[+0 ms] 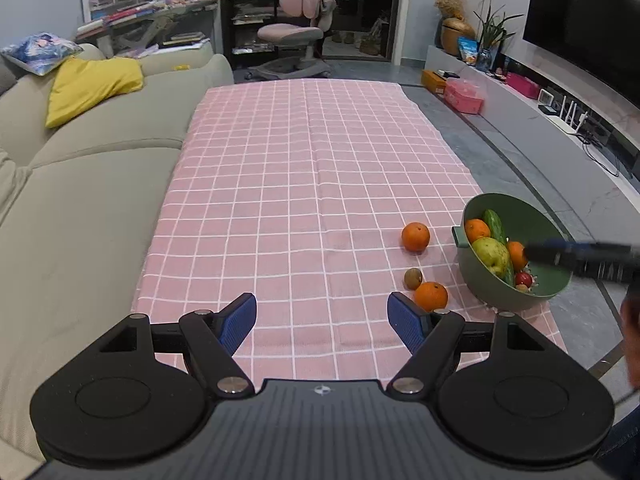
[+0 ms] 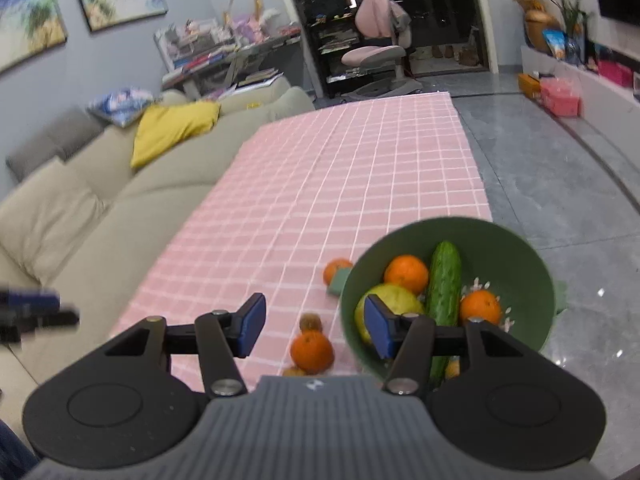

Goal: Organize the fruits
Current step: 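Withdraw both tools from the colander toward the remaining fruit, then grasp an orange with the right tool while the left grasps a kiwi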

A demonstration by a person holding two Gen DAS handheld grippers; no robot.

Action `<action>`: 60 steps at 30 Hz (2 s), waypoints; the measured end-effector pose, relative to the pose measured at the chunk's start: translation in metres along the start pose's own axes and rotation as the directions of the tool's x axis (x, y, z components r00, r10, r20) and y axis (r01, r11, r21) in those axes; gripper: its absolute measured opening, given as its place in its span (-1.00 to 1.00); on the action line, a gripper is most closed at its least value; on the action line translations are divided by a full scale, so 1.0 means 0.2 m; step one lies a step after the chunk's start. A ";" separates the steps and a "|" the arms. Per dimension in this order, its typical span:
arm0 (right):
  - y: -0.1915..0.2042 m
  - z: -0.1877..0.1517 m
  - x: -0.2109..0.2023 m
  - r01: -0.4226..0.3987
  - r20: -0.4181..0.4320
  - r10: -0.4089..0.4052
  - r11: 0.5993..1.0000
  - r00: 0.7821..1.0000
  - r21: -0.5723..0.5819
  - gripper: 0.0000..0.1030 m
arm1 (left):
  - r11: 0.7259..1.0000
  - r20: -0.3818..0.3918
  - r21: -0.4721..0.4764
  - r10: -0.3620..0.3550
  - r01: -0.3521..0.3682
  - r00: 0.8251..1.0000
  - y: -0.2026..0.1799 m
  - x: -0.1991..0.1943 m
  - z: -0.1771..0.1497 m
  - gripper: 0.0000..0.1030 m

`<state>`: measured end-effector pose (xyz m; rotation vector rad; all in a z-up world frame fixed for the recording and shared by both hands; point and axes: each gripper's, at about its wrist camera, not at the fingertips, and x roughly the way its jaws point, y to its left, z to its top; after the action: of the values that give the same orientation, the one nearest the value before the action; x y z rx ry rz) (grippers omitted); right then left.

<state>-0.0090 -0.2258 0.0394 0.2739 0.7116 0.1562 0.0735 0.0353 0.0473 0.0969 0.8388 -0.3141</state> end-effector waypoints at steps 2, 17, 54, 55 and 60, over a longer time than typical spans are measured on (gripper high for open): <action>0.06 -0.06 0.05 0.010 -0.013 -0.011 0.999 1.000 -0.046 0.01 | 1.000 -0.010 0.002 -0.010 0.010 1.000 0.01 0.05 0.00 0.70; 0.19 -0.24 0.47 0.088 -0.151 -0.094 0.995 0.984 -0.049 0.00 | 0.988 -0.069 0.126 -0.086 0.094 0.994 -0.06 0.47 -0.01 0.70; 0.25 -0.27 0.50 0.240 -0.204 -0.280 0.950 0.938 -0.201 -0.25 | 0.905 -0.089 0.376 -0.179 0.200 0.980 -0.28 0.72 -0.24 0.51; 0.23 -0.28 0.48 0.242 -0.214 -0.280 0.952 0.936 -0.186 -0.24 | 0.898 -0.086 0.384 -0.197 0.215 0.977 -0.30 0.72 -0.25 0.49; 0.10 -0.30 0.41 0.269 -0.238 -0.291 0.955 0.927 -0.123 -0.24 | 0.848 -0.105 0.426 -0.300 0.315 0.948 -0.38 0.73 -0.30 0.33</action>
<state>0.0123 -0.1766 -0.0492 0.0646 0.9881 -0.0524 0.0980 -0.0589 -0.0977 0.3931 0.8047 -0.8082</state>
